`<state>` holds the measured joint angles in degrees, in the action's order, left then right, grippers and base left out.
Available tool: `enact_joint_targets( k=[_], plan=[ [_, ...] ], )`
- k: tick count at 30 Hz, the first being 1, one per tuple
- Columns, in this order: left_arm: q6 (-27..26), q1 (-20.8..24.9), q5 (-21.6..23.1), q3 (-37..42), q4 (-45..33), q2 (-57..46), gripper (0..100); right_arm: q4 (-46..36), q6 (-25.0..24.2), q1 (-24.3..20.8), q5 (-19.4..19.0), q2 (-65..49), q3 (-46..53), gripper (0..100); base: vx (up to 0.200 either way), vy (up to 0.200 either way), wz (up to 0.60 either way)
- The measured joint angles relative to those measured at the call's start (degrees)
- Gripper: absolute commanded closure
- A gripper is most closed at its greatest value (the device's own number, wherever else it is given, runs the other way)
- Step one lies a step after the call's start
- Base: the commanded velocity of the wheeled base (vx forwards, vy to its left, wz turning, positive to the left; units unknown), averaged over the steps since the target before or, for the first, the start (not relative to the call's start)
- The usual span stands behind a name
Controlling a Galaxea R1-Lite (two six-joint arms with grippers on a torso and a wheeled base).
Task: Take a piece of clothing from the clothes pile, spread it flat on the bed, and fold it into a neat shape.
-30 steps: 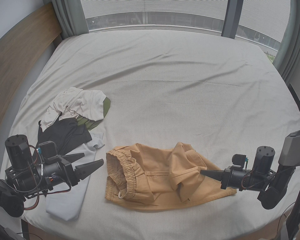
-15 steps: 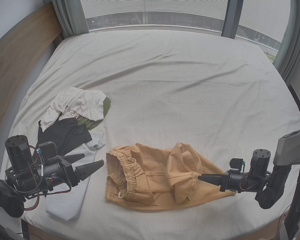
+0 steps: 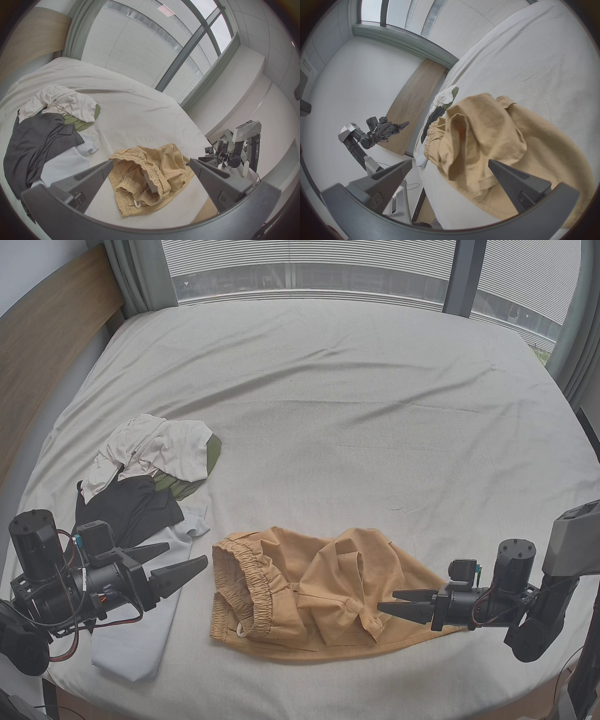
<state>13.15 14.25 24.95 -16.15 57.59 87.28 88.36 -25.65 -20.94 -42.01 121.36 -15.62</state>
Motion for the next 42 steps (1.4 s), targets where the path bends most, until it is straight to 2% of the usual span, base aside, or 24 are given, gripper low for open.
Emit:
enact_joint_targets(
  k=[6, 11, 17, 23, 27, 31, 42],
  plan=[
    [0.04, 0.3, 0.02, -0.02, 0.22, 0.06, 0, -0.04, 0.06, -3.5, 1.01, -0.57, -0.87, 0, 0.0, 0.0, 0.0],
    [0.09, 0.33, 0.02, -0.1, 0.71, 0.11, 0, -0.09, 0.15, -6.28, 3.75, 1.4, -2.77, 0, 0.0, 0.0, 0.0],
    [0.15, 0.3, 0.0, -0.1, 0.93, 0.09, 0, -0.15, 0.15, -9.13, 4.53, 4.72, -5.08, 0, 0.0, 0.0, 0.0],
    [0.17, 0.27, 0.0, -0.24, 0.95, 0.11, 0, -0.15, 0.09, -10.25, 4.9, 6.79, -7.03, 0, 0.0, 0.0, 0.0],
    [0.17, 0.22, 0.02, -0.35, 0.95, 0.11, 0, -0.15, 0.12, -10.91, 7.61, 7.95, -9.24, 0, 0.0, 0.0, 0.0],
    [0.23, 0.22, 0.0, -0.44, 1.37, 0.06, 0, -0.15, 0.0, -12.24, 8.48, 9.07, -11.69, 0, 0.0, 0.0, 0.0],
    [0.56, 0.24, 0.09, -0.38, 2.82, 0.11, 0, -0.15, -2.78, -14.47, 9.87, 9.81, -15.31, 0, 0.0, 0.0, 0.0]
  ],
)
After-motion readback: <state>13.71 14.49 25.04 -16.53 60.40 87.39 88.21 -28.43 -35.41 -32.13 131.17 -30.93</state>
